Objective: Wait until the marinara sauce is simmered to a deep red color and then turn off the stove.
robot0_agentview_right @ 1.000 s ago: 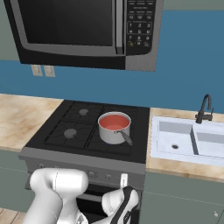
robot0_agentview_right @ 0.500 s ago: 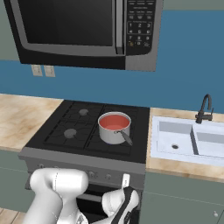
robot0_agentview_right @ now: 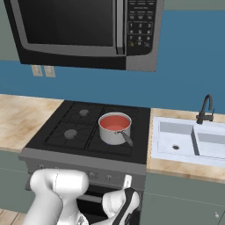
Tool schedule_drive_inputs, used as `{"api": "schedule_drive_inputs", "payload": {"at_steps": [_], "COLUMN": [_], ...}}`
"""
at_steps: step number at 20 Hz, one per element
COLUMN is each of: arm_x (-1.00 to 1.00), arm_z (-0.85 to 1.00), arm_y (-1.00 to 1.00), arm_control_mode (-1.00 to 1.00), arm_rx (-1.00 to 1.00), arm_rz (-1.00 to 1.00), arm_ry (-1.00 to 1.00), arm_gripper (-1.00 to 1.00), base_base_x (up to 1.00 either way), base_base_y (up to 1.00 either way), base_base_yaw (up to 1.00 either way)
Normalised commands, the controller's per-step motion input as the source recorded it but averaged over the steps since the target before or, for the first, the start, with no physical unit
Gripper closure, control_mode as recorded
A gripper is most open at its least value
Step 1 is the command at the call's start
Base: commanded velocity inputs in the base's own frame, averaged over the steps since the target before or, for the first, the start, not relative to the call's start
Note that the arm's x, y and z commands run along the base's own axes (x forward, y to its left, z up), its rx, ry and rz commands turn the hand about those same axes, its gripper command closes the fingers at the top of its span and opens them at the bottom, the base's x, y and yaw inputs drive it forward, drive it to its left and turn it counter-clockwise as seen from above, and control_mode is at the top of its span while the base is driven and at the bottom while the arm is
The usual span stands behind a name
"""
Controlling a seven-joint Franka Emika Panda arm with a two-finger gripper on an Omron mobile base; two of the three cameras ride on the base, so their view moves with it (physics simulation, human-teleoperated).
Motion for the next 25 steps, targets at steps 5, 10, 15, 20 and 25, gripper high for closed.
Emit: {"api": "schedule_drive_inputs", "payload": {"at_steps": [5,10,15,20,25], "arm_x": [0.0,0.0,0.0,0.01,0.07], "arm_z": [0.0,0.0,0.0,0.0,0.0], "arm_y": [-0.01,0.0,-0.01,0.0,-0.04], "arm_control_mode": [-1.0,-1.0,-1.0,-1.0,-1.0], "arm_rx": [0.17,0.19,0.2,0.18,0.21], "arm_rz": [-0.07,-0.09,-0.11,-0.13,-0.12], "arm_ry": [0.05,0.05,0.04,0.02,0.01], "arm_gripper": [1.0,1.0,1.0,1.0,1.0], "base_base_x": [0.0,0.0,0.0,0.0,0.0], "base_base_y": [0.0,0.0,0.0,0.0,0.0], "base_base_yaw": [0.0,0.0,0.0,0.0,0.0]}}
